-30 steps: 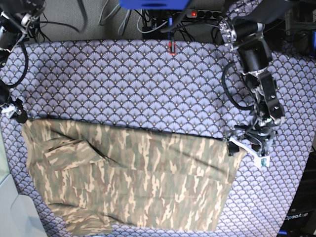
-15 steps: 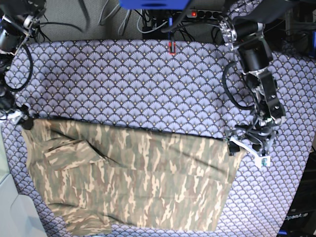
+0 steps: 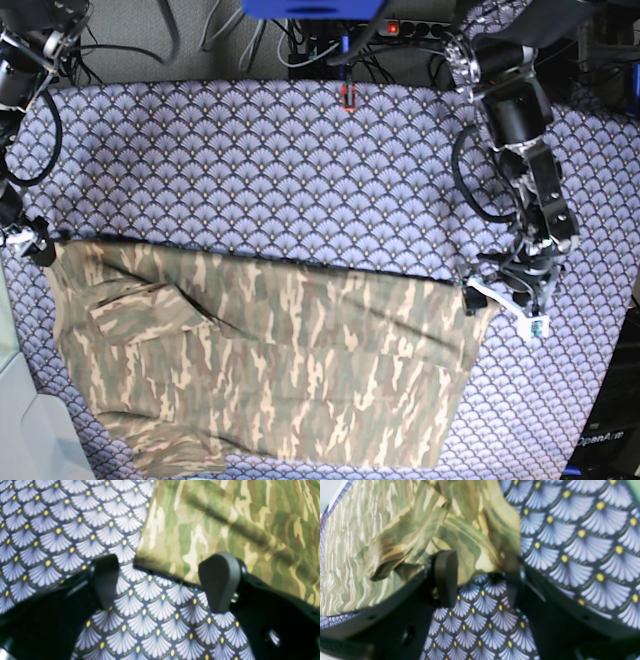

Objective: Fold the T-shirt properly

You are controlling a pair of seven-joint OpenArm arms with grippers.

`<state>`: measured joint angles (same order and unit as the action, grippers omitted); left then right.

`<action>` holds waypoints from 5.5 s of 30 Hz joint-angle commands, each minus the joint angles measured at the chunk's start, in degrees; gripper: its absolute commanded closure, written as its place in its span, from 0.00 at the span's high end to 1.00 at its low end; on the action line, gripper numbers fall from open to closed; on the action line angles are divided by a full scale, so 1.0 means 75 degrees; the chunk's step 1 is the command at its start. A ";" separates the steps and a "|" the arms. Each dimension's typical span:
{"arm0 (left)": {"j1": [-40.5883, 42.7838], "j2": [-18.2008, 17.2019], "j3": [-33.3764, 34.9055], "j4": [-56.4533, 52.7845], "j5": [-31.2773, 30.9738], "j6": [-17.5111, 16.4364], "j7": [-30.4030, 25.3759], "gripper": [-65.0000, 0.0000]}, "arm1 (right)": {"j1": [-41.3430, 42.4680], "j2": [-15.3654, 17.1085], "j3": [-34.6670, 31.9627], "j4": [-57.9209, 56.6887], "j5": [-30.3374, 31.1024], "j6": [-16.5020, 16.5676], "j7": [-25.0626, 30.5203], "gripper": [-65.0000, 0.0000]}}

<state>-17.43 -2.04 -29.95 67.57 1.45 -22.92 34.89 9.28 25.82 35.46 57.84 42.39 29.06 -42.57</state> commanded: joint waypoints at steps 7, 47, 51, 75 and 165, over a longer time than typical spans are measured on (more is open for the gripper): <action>-0.0202 -0.0015 0.0003 0.0174 -0.0094 -0.0033 -0.0146 0.79 | 0.0140 0.0232 -0.0151 -0.0662 0.0156 0.0011 0.0383 0.48; -0.0237 0.0138 0.0015 0.0081 -0.0094 -0.0033 -0.0216 0.79 | 0.0632 0.0232 -0.1030 -0.1400 0.0156 0.0011 0.1016 0.01; -0.0249 0.0185 0.0026 0.0081 -0.0094 -0.0033 -0.0216 0.79 | 0.0586 0.0126 -0.1030 -0.1400 0.0156 0.0011 0.1016 0.00; -0.0636 0.0103 -0.0923 -0.1291 -0.1348 0.0037 -0.0239 0.79 | 0.0539 0.0067 -0.1042 -0.1400 0.0156 0.0011 0.0981 0.01; -0.0694 0.0103 -0.0876 -0.0880 -0.1337 -0.0021 0.0816 0.01 | 0.1512 -0.0249 0.0587 -0.2104 0.0168 0.0679 -0.0543 0.55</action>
<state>-21.02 -0.78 -36.67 59.70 -7.99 -22.70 42.09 19.07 22.79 39.79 41.23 42.22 33.63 -47.62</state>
